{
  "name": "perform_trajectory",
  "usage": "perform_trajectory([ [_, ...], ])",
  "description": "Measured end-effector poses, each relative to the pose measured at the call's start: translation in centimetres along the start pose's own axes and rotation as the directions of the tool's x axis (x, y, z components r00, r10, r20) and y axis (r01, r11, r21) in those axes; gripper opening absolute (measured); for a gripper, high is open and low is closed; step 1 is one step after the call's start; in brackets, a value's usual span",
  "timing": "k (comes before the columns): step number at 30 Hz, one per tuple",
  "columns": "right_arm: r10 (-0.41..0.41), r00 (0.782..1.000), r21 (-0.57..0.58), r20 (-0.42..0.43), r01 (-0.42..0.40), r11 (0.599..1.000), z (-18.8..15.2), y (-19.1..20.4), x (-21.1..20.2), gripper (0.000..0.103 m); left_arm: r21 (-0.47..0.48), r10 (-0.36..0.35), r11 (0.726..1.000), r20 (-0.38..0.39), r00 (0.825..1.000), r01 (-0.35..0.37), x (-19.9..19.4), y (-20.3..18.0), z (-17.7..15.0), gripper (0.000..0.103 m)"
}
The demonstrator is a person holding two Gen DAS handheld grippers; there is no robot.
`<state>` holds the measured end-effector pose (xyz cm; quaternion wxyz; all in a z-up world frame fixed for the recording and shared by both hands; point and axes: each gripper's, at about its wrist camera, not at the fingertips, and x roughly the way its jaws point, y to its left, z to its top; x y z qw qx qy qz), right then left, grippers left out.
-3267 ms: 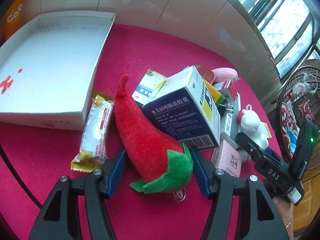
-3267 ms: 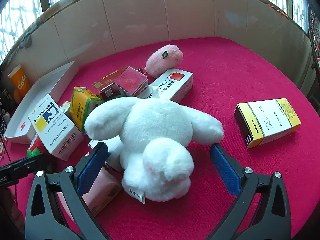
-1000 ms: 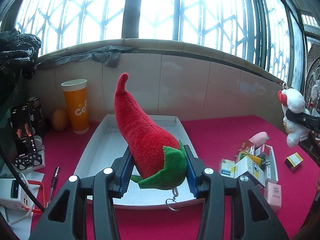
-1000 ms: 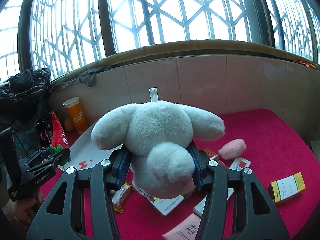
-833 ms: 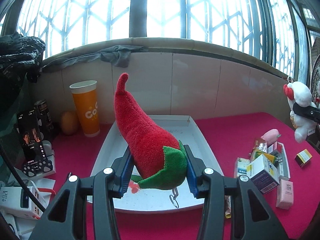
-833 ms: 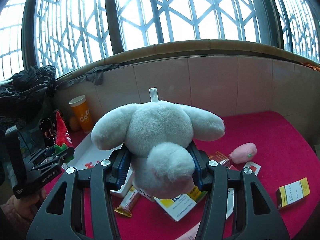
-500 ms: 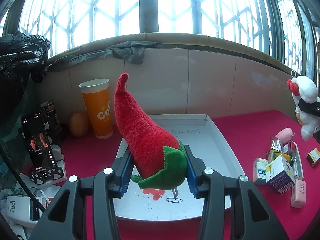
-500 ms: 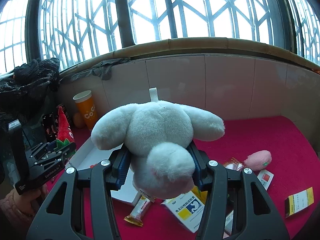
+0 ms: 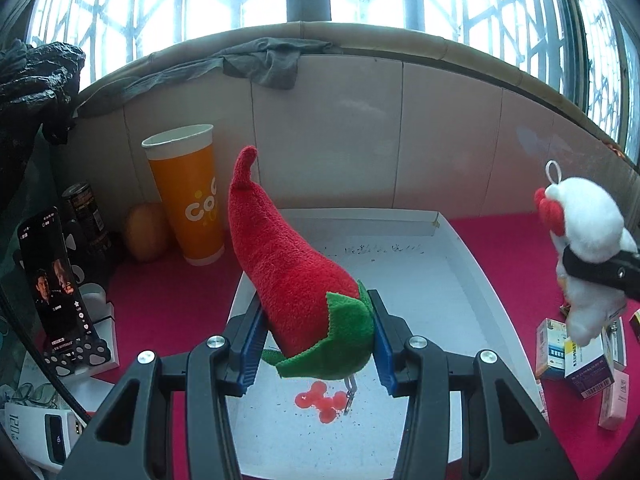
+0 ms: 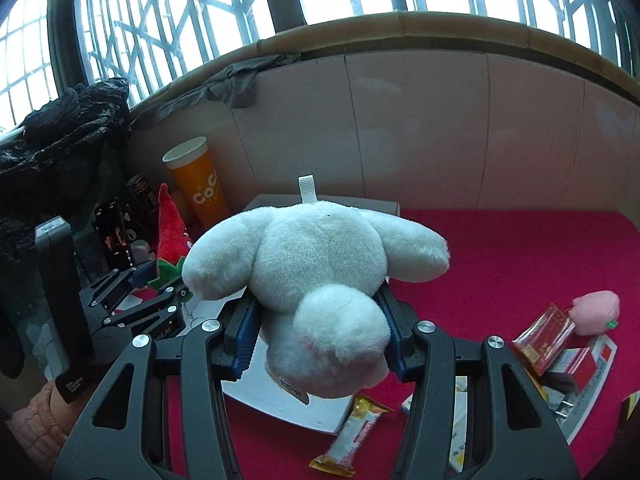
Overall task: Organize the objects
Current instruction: 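Open left gripper dropping chili plush while right gripper releases bunny into tray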
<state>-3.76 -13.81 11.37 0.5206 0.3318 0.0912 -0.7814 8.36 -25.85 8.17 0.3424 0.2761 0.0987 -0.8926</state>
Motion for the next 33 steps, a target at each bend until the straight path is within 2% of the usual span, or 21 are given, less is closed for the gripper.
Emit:
perform_trajectory([
  [10,-0.047,0.992,0.015,-0.116,0.049,0.999,-0.4,0.5,7.7,0.052,-0.028,-0.006,1.0,-0.114,0.993,0.003,4.0,0.5,0.3,0.049],
  [13,-0.053,0.99,0.032,-0.127,0.057,0.998,-0.3,0.6,9.2,0.052,-0.03,0.0,1.0,-0.131,0.991,-0.004,5.0,0.4,0.7,0.051],
  [16,-0.05,0.992,0.032,-0.119,0.054,0.998,-0.4,0.8,9.6,0.055,-0.048,-0.034,0.998,-0.13,0.991,0.028,5.2,0.3,1.0,0.055],
  [17,-0.047,0.992,0.025,-0.117,0.05,0.998,-0.5,0.9,9.6,0.059,-0.055,-0.044,0.998,-0.125,0.991,0.037,5.1,0.3,1.0,0.063],
  [18,-0.051,0.992,0.015,-0.112,0.053,0.999,-0.7,1.1,9.5,0.062,-0.056,-0.04,0.998,-0.11,0.993,0.034,4.9,0.3,1.0,0.066],
  [20,-0.068,0.994,0.002,-0.088,0.068,0.998,-1.0,1.0,8.9,0.071,-0.037,0.005,0.999,-0.069,0.998,-0.007,4.2,0.2,0.8,0.085],
  [21,-0.071,0.994,0.0,-0.079,0.071,0.997,-1.1,0.9,8.6,0.075,-0.036,0.008,0.999,-0.05,0.999,-0.01,3.8,0.3,0.7,0.089],
  [22,-0.071,0.995,0.001,-0.07,0.071,0.997,-1.1,0.6,8.3,0.083,-0.042,0.01,0.999,-0.037,0.999,-0.012,3.4,0.4,0.6,0.099],
  [23,-0.065,0.996,0.004,-0.058,0.065,0.998,-1.2,0.4,7.8,0.084,-0.053,0.027,0.998,-0.031,0.999,-0.028,3.0,0.6,0.6,0.103],
  [27,-0.055,0.998,-0.01,-0.015,0.055,0.998,-1.7,0.3,5.4,0.086,-0.039,0.029,0.999,0.004,1.0,-0.029,0.7,0.1,0.3,0.103],
  [30,-0.048,0.999,-0.046,0.016,0.048,0.998,-2.5,0.6,3.4,0.089,0.077,0.068,0.994,0.085,0.994,-0.075,-1.3,-1.3,-0.2,0.103],
  [32,-0.037,0.999,-0.057,0.03,0.038,0.998,-3.1,0.5,2.0,0.091,0.151,0.03,0.987,0.143,0.989,-0.052,-3.0,-2.4,-0.9,0.103],
  [33,-0.024,0.999,-0.055,0.035,0.026,0.998,-3.5,0.3,1.2,0.091,0.171,0.0,0.985,0.149,0.989,-0.026,-3.7,-2.9,-0.9,0.103],
])
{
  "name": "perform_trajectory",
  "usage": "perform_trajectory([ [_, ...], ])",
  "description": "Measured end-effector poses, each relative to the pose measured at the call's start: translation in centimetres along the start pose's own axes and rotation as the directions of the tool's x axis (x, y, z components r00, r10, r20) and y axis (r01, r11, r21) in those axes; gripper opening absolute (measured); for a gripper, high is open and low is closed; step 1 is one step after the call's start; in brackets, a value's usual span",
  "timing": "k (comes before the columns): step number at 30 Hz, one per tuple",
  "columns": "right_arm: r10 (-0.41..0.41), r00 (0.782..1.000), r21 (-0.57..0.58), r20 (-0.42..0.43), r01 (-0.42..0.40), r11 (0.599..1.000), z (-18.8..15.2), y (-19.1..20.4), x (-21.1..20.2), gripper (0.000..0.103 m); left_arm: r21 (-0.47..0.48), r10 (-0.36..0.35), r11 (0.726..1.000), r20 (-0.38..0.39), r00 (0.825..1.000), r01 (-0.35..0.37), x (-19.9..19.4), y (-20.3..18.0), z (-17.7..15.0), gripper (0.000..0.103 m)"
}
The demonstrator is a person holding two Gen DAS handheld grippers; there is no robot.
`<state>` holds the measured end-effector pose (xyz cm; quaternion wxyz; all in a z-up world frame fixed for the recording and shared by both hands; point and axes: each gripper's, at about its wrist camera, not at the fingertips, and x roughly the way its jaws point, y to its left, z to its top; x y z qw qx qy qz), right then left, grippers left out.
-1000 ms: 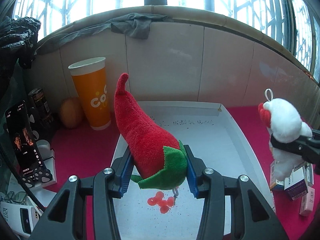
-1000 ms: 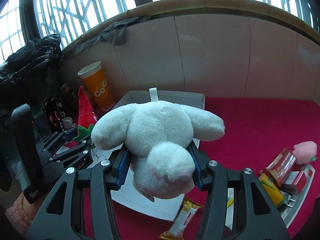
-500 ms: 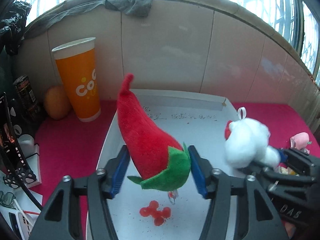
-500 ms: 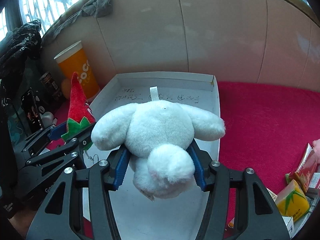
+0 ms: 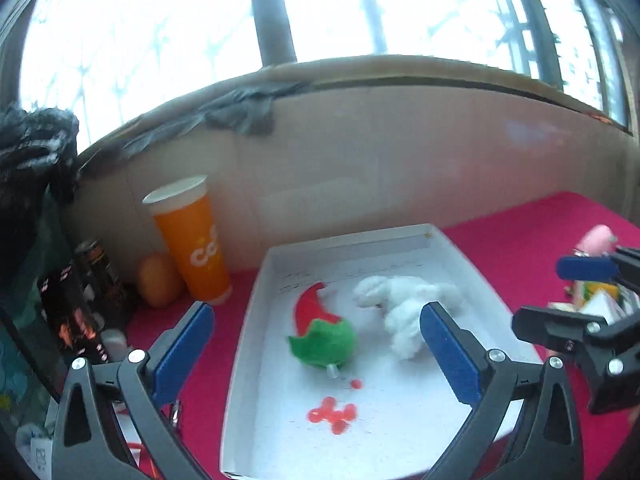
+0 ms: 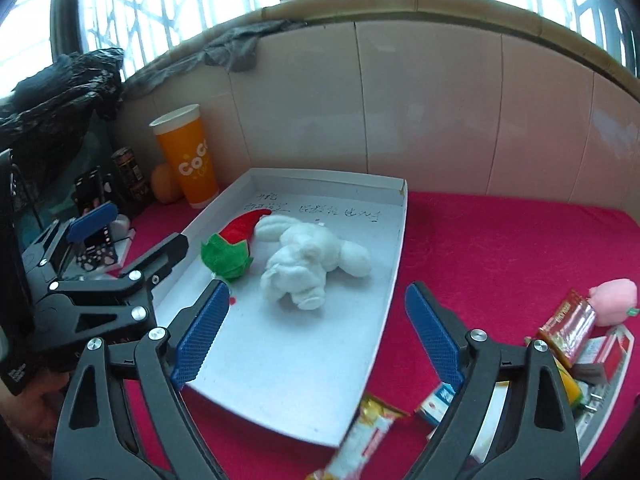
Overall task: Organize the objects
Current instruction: 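Open left gripper dropping chili plush while right gripper releases bunny into tray, then withdraw both grippers from tray toward remaining items on table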
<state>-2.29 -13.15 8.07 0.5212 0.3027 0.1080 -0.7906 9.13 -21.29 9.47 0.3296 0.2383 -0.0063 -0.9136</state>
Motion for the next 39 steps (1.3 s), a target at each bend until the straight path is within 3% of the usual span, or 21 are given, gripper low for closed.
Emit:
perform_trajectory([
  [3,0.026,0.999,0.03,0.019,-0.027,0.999,-0.7,-1.0,-2.2,0.091,0.042,-0.086,0.995,0.015,0.996,0.085,-1.5,-1.1,0.0,0.103],
  [10,0.018,0.991,0.09,0.13,-0.03,0.995,-2.2,-3.6,-8.4,0.091,0.13,-0.088,0.989,0.147,0.985,0.069,-5.8,-5.2,0.2,0.103],
  [12,0.011,0.987,0.102,0.161,-0.028,0.994,-2.7,-4.2,-10.0,0.091,0.109,-0.128,0.988,0.178,0.976,0.11,-7.2,-6.0,0.3,0.103],
  [14,0.005,0.984,0.115,0.18,-0.026,0.993,-3.1,-4.7,-11.2,0.091,0.05,-0.205,0.979,0.169,0.964,0.2,-8.3,-6.5,0.4,0.103],
  [18,0.002,0.98,0.141,0.197,-0.03,0.99,-3.8,-5.8,-12.8,0.091,-0.034,-0.28,0.957,0.158,0.947,0.288,-8.8,-6.4,0.7,0.103],
  [25,-0.057,0.964,0.127,0.261,0.025,0.992,-5.6,-7.2,-16.1,0.091,-0.128,-0.318,0.938,0.048,0.947,0.322,-7.9,-6.3,-0.1,0.103],
  [26,-0.081,0.959,0.124,0.273,0.048,0.991,-5.9,-7.4,-16.7,0.091,-0.145,-0.297,0.944,0.017,0.955,0.296,-7.6,-6.1,-0.3,0.103],
  [28,-0.128,0.949,0.123,0.287,0.096,0.988,-6.3,-8.3,-17.7,0.091,-0.183,-0.17,0.97,-0.046,0.984,0.159,-7.4,-5.8,-0.8,0.103],
  [29,-0.15,0.946,0.128,0.287,0.117,0.985,-6.6,-8.8,-18.1,0.091,-0.206,-0.105,0.974,-0.068,0.992,0.09,-7.3,-5.5,-1.0,0.103],
  [30,-0.171,0.945,0.138,0.28,0.137,0.981,-6.9,-9.6,-18.4,0.091,-0.223,-0.099,0.972,-0.075,0.992,0.08,-7.1,-5.2,-1.2,0.103],
  [34,-0.213,0.952,0.209,0.219,0.168,0.963,-8.3,-13.3,-18.8,0.091,-0.301,-0.246,0.931,-0.096,0.965,0.207,-6.1,-5.4,-2.3,0.103],
  [39,-0.168,0.985,0.243,0.041,0.153,0.958,-11.1,-16.3,-17.2,0.091,-0.198,-0.285,0.949,-0.204,0.936,0.246,-4.2,-9.1,-3.7,0.103],
])
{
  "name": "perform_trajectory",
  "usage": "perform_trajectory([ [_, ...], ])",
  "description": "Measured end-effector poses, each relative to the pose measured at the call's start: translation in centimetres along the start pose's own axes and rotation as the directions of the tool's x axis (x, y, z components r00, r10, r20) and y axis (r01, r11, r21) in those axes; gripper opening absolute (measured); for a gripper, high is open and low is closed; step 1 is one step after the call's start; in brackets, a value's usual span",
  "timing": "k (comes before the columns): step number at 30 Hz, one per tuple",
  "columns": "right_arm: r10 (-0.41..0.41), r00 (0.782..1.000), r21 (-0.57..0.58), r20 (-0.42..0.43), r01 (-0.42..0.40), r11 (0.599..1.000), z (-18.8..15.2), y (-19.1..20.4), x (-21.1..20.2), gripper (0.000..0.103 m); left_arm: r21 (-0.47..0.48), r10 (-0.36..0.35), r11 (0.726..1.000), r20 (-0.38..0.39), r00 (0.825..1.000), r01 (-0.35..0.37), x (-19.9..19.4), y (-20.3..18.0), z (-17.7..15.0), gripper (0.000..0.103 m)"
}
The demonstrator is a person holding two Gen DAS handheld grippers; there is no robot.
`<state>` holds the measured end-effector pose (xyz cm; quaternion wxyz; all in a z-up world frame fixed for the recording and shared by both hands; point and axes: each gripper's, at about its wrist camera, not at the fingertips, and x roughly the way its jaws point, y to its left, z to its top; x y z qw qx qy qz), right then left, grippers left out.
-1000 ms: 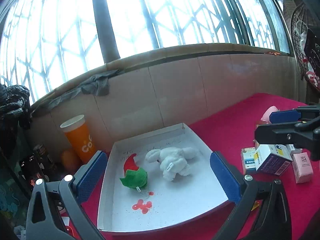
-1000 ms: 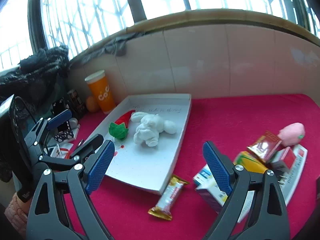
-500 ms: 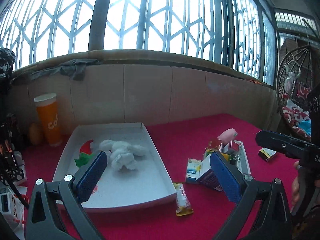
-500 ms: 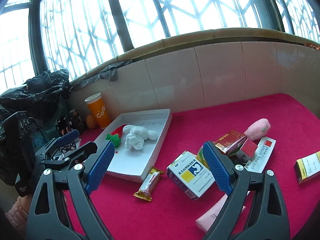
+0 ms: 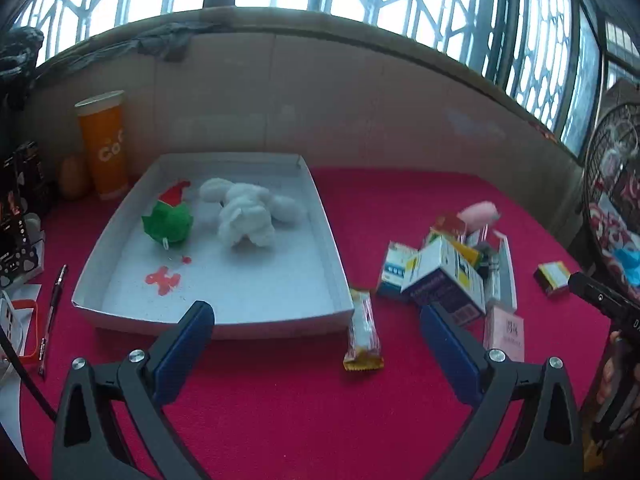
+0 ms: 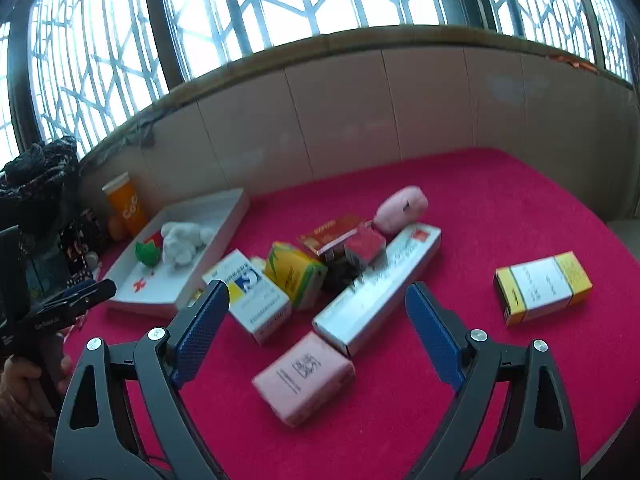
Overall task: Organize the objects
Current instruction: 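Withdraw both grippers from tray toward remaining items on table, then grasp yellow snack bar with left gripper while right gripper grasps pink tissue pack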
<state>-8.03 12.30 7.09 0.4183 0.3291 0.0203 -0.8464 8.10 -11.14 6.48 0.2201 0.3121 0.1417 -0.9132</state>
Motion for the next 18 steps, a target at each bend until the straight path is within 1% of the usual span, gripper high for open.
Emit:
perform_trajectory([
  [2,-0.011,0.998,-0.024,-0.06,0.01,1.0,-1.4,0.1,0.8,0.091,0.039,0.001,0.999,-0.045,0.999,0.0,0.8,-0.9,-0.9,0.103],
  [4,-0.022,0.993,-0.052,-0.116,0.016,0.999,-2.4,0.6,1.9,0.091,0.056,-0.012,0.998,-0.083,0.996,0.017,1.6,-1.6,-1.6,0.103],
  [7,-0.044,0.981,-0.051,-0.189,0.034,0.998,-3.4,1.5,4.0,0.091,0.059,-0.026,0.998,-0.124,0.992,0.033,1.7,-2.0,-2.4,0.103],
  [10,-0.07,0.966,-0.043,-0.25,0.061,0.997,-4.0,2.5,6.1,0.091,0.058,-0.019,0.998,-0.154,0.988,0.029,2.4,-2.3,-2.7,0.103],
  [12,-0.122,0.958,-0.068,-0.26,0.108,0.992,-4.2,3.3,7.1,0.091,0.055,-0.02,0.998,-0.167,0.986,0.029,2.9,-2.3,-2.7,0.103],
  [15,-0.203,0.948,-0.084,-0.246,0.188,0.979,-4.1,3.9,8.4,0.091,0.057,-0.008,0.998,-0.19,0.982,0.02,4.1,-2.8,-2.4,0.103],
  [18,-0.243,0.938,-0.101,-0.246,0.224,0.969,-3.9,4.2,9.3,0.091,0.058,-0.009,0.998,-0.216,0.976,0.022,5.5,-3.2,-2.0,0.102],
])
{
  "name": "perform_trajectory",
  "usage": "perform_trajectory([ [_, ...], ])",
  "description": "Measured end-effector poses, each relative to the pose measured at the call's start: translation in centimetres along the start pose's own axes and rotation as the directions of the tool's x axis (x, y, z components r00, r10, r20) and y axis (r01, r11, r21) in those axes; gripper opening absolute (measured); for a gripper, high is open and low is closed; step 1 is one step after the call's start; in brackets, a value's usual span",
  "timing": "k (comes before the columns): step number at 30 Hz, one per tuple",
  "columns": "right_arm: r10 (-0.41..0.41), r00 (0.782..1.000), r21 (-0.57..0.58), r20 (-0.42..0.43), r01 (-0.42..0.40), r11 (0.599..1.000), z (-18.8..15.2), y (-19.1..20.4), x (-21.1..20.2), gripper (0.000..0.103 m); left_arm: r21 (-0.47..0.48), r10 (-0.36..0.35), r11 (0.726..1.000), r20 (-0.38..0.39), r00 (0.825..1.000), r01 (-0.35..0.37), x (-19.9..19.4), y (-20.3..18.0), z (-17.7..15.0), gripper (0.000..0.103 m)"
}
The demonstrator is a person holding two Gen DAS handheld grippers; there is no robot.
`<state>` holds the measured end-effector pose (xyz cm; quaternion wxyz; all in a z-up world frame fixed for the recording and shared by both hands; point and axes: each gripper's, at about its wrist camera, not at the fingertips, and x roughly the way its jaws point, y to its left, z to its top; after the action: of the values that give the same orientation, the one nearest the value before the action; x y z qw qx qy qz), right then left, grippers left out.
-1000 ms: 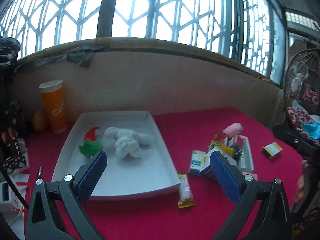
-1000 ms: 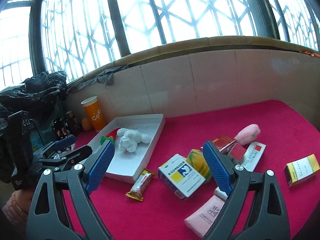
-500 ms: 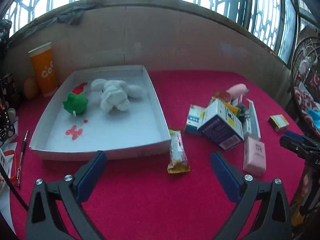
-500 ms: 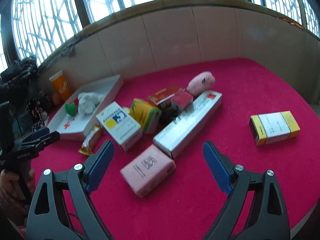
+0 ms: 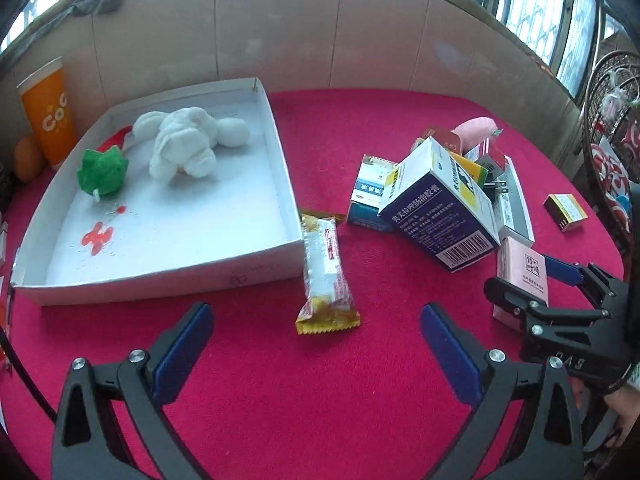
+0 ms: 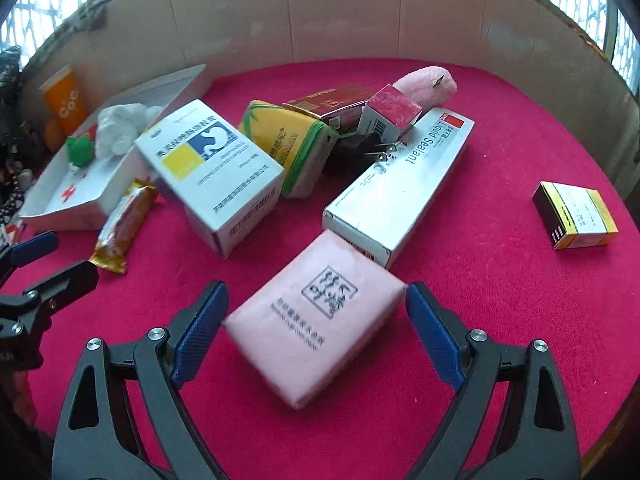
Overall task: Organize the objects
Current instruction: 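Grasp yellow snack bar with left gripper while right gripper grasps pink tissue pack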
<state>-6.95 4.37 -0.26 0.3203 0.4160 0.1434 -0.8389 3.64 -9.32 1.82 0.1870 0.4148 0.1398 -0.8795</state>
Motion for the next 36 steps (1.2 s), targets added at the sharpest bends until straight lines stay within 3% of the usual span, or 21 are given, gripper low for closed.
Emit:
perform_trajectory([
  [3,0.009,1.0,0.002,-0.007,-0.009,1.0,-0.3,-0.5,0.0,0.091,-0.022,-0.001,1.0,-0.042,0.999,0.0,1.4,-0.1,0.3,0.092],
  [6,0.038,0.999,0.037,-0.012,-0.037,0.999,-0.7,-2.1,0.0,0.091,-0.057,0.017,0.998,-0.056,0.998,-0.021,2.2,0.0,0.2,0.073],
  [10,0.048,0.999,0.042,0.016,-0.049,0.998,-1.3,-3.4,-0.9,0.074,-0.079,0.079,0.994,-0.027,0.996,-0.081,2.1,0.5,-0.4,0.051],
  [14,0.064,0.997,0.056,0.037,-0.066,0.996,-1.7,-4.1,-1.3,0.068,-0.083,0.063,0.994,-0.024,0.998,-0.065,2.0,0.3,-0.5,0.051],
  [19,0.05,0.998,0.065,0.035,-0.052,0.997,-1.5,-4.0,-1.2,0.067,-0.064,0.043,0.997,-0.024,0.999,-0.044,2.1,-0.9,-0.6,0.051],
  [24,0.022,0.999,0.059,0.03,-0.024,0.998,-1.4,-3.8,-1.0,0.067,-0.068,-0.022,0.997,-0.016,1.0,0.021,2.3,-1.4,-0.3,0.051],
  [27,0.047,0.998,0.061,0.034,-0.049,0.997,-1.6,-4.4,-1.2,0.067,-0.019,-0.044,0.999,-0.003,0.999,0.044,2.0,-2.1,-0.9,0.045],
  [31,0.077,0.996,0.102,0.037,-0.08,0.992,-2.1,-5.8,-1.8,0.067,0.005,-0.042,0.999,0.007,0.999,0.042,1.4,-2.8,-1.3,0.044],
  [36,0.074,0.996,0.139,0.041,-0.079,0.987,-2.4,-6.6,-2.2,0.067,-0.071,-0.006,0.997,-0.026,1.0,0.004,2.4,-1.4,0.1,0.045],
])
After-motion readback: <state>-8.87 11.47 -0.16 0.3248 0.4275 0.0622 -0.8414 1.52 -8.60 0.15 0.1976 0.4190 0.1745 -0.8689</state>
